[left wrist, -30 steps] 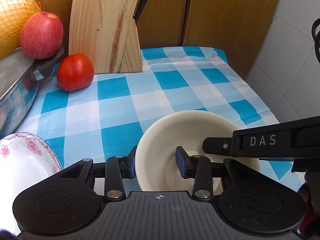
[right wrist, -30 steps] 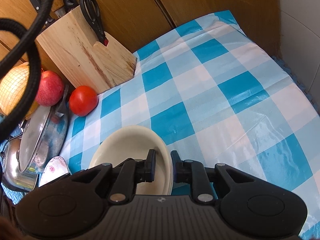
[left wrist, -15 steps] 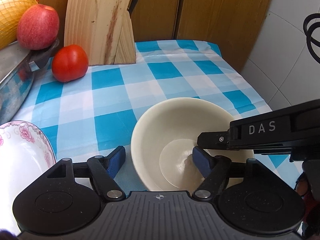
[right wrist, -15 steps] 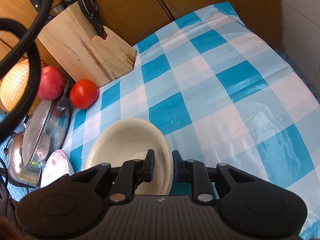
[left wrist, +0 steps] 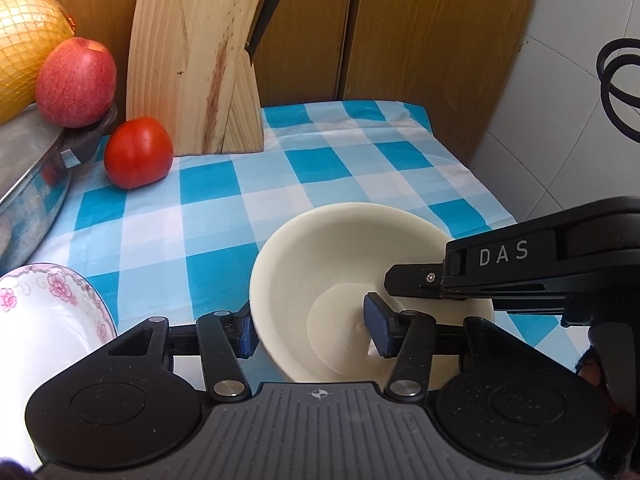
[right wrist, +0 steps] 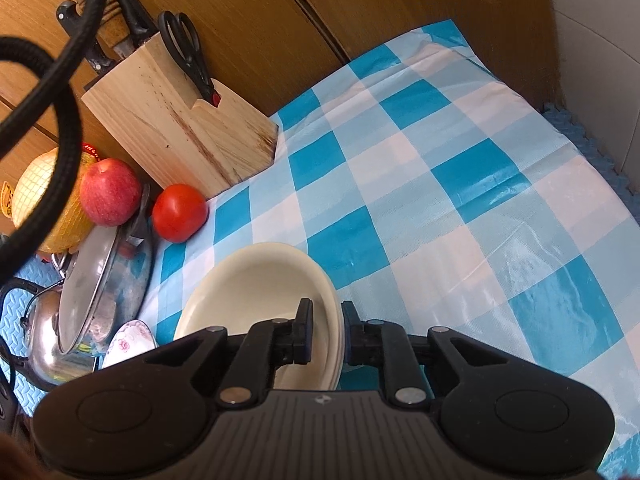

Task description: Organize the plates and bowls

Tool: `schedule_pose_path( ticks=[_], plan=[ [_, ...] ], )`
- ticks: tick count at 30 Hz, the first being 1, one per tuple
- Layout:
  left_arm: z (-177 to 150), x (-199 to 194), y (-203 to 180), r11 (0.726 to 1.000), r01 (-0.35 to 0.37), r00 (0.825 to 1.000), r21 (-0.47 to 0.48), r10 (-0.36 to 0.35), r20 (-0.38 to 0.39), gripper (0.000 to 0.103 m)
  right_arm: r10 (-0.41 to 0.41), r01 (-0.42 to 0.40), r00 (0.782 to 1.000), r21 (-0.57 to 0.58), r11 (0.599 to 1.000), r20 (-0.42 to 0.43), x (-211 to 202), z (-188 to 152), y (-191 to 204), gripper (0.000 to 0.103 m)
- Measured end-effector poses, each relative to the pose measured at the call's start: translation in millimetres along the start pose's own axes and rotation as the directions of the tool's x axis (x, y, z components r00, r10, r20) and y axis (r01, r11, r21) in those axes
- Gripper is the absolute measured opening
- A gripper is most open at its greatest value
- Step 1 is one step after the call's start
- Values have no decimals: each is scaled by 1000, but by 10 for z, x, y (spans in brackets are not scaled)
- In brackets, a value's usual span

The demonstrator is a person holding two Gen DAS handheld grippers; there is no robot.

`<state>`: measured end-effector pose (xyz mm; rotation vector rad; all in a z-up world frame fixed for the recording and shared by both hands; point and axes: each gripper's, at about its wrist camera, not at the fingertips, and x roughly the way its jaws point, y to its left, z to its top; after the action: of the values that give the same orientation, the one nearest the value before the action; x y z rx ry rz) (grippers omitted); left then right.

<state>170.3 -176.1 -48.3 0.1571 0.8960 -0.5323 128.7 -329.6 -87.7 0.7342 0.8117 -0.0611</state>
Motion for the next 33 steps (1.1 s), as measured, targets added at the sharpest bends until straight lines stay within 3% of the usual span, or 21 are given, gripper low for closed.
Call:
schedule_pose_path(
  ticks=[33],
  plan=[
    [113, -440, 210, 997, -27, 993, -72, 35, 110, 62, 73, -72, 995, -15, 997, 71, -163, -44, 401, 16]
  ],
)
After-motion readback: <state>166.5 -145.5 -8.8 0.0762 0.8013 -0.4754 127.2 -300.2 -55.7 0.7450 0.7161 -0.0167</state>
